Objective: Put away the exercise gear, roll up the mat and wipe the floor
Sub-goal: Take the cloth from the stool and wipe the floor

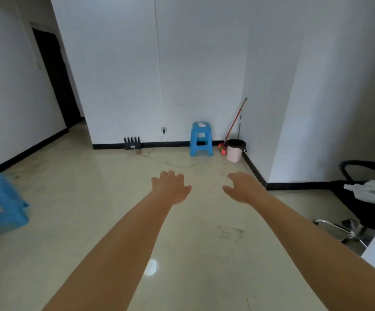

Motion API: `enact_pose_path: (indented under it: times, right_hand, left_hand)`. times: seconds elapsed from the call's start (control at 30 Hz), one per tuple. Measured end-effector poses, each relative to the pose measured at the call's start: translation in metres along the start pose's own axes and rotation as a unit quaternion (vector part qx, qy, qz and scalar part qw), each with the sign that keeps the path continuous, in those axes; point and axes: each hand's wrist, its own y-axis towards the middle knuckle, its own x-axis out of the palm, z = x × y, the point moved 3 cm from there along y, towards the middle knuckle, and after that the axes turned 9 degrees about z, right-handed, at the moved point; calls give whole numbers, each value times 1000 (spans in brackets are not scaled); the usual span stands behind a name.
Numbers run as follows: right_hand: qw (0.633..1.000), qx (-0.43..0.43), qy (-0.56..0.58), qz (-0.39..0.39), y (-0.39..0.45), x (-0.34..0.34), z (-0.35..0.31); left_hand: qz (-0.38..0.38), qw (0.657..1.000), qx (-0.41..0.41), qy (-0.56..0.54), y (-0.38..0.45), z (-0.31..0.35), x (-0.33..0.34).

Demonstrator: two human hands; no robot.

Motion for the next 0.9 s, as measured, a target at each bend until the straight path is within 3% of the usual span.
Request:
enact_pose_path:
  times: [0.63,0.9]
  right_hand:
    - [996,-58,32,56,564,32,8]
    - [998,-17,40,44,801,64,8]
  left_hand:
    - [30,1000,-10,4,561,-30,25]
    - [23,999,20,-11,810,-70,43]
